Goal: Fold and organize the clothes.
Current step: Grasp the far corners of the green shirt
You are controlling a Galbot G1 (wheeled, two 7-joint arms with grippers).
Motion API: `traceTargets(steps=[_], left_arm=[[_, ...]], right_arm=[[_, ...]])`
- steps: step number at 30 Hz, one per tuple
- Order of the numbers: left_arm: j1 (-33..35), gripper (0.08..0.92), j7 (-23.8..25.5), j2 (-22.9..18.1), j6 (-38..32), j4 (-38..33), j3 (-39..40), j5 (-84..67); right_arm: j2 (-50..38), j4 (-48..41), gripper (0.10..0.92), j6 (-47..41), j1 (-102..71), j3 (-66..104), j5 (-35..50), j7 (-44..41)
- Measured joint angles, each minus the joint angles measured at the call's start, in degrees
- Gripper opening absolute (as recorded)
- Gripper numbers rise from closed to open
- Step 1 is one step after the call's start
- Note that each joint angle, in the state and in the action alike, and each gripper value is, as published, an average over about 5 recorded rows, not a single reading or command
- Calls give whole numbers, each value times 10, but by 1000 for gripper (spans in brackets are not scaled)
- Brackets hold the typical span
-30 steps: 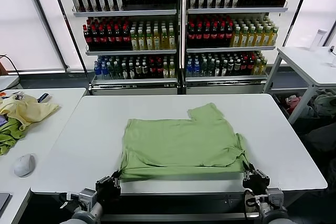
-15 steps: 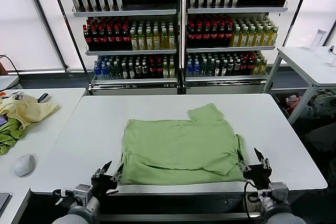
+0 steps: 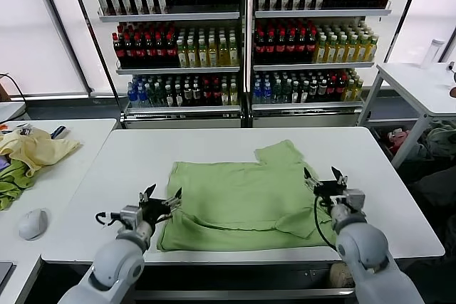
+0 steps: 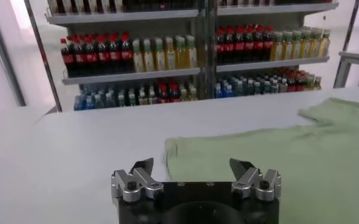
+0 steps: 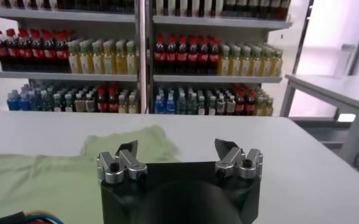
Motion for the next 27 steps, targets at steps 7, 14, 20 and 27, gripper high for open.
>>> traceTargets(steps=[7,14,20,27], left_arm=[[-106,823,-2,-21,-3,109,46,-6],[-180,823,1,-43,2,207,81,-11],[-211,823,7,-59,8,266,96,-16],[-227,812,8,-70,11,300,103,-18]], right_arm=[[19,-113,823,-10,101,-39,-5,-9],[46,-214,823,-20,179,-65,-13,-23],[68,-290,823,-17,226,-79,-27,-37],[87,-359,811,-12,260,-84,-37,-53]])
